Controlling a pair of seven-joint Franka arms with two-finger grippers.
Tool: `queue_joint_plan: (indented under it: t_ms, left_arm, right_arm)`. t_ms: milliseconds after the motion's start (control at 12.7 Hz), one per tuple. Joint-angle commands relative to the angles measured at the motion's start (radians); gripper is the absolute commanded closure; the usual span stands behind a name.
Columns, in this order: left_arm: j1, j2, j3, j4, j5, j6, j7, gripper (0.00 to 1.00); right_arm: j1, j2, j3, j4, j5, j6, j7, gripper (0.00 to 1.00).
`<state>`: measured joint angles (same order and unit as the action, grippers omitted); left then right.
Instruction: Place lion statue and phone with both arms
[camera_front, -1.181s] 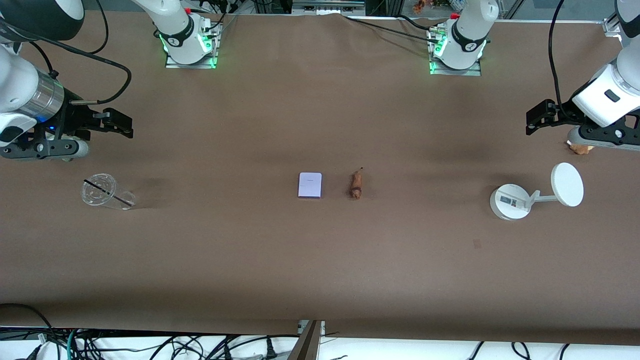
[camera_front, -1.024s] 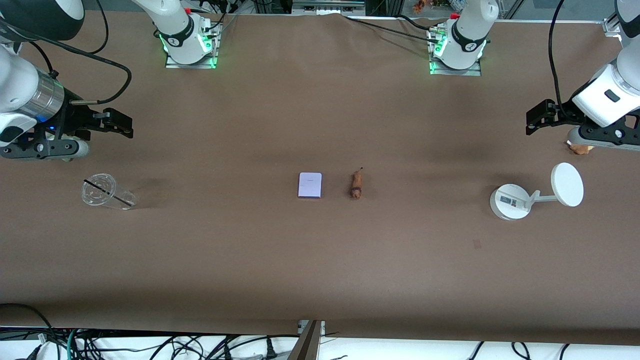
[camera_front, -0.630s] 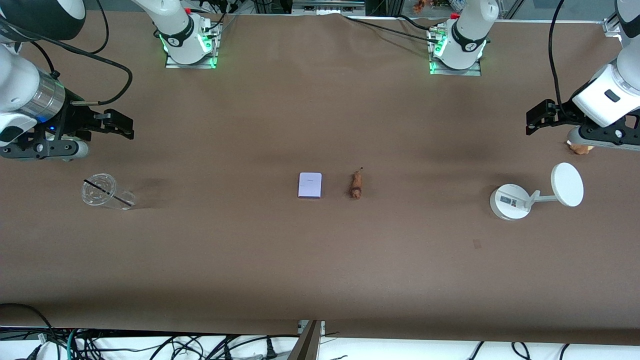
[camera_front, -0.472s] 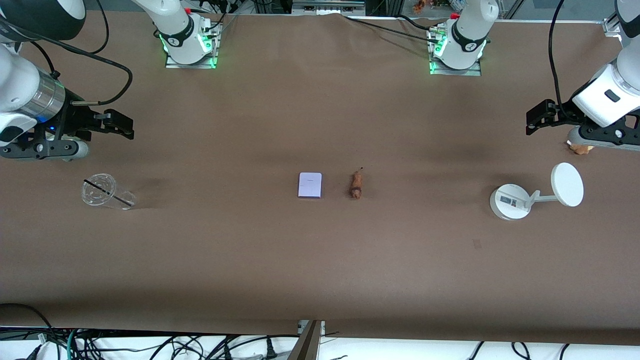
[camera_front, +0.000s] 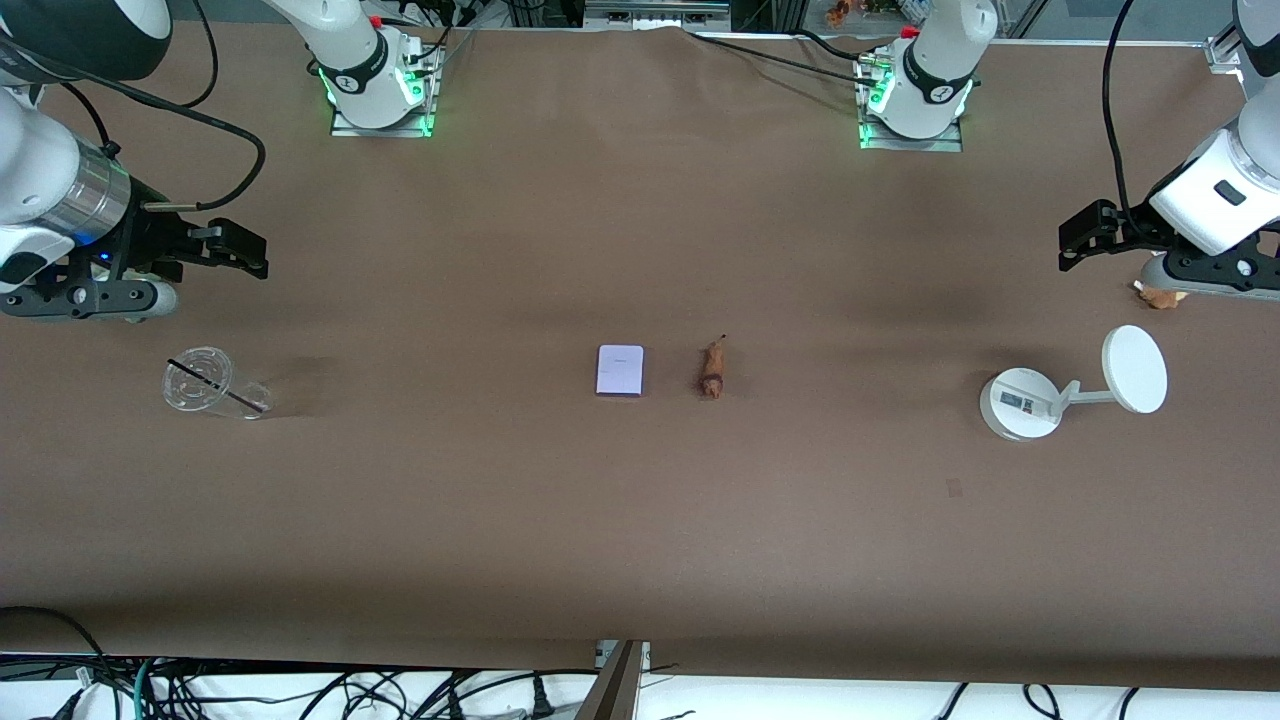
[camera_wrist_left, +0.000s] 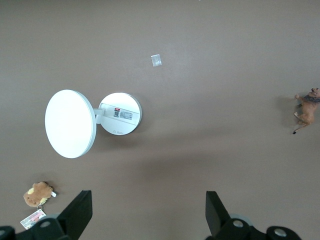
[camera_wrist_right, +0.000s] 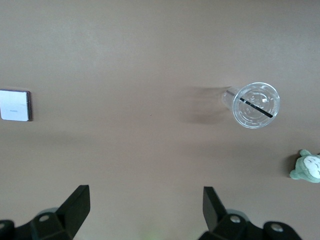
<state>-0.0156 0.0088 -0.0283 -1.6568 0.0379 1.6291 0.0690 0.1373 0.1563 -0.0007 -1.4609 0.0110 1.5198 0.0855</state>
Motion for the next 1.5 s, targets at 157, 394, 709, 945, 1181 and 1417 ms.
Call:
queue_joint_plan:
  t_ms: [157, 394, 709, 945, 1181, 1417]
  left_arm:
    - [-0.001, -0.009, 0.01, -0.003, 0.013, -0.011, -0.026, 0.0]
    - [-0.003, -0.009, 0.008, -0.003, 0.013, -0.011, -0.049, 0.0]
    - [-0.003, -0.009, 0.007, -0.001, 0.013, -0.011, -0.051, 0.0]
    - [-0.003, -0.007, 0.007, -0.001, 0.013, -0.012, -0.051, 0.0]
    - [-0.003, -0.007, 0.007, -0.001, 0.013, -0.012, -0.049, 0.0]
    - [-0.003, -0.007, 0.007, 0.0, 0.013, -0.012, -0.051, 0.0]
  right_arm:
    - [0.007, -0.006, -0.001, -0.003, -0.002, -0.006, 0.022, 0.0]
    - [0.008, -0.004, -0.001, -0.003, -0.003, -0.006, 0.023, 0.0]
    - [0.007, -0.004, -0.001, -0.009, -0.002, -0.007, 0.023, 0.0]
    - [0.007, -0.004, -0.001, -0.012, -0.009, -0.012, 0.022, 0.0]
    - [0.008, -0.004, -0.001, -0.007, -0.009, -0.01, 0.017, 0.0]
    - [0.001, -0.004, -0.001, -0.004, -0.011, -0.01, 0.005, 0.0]
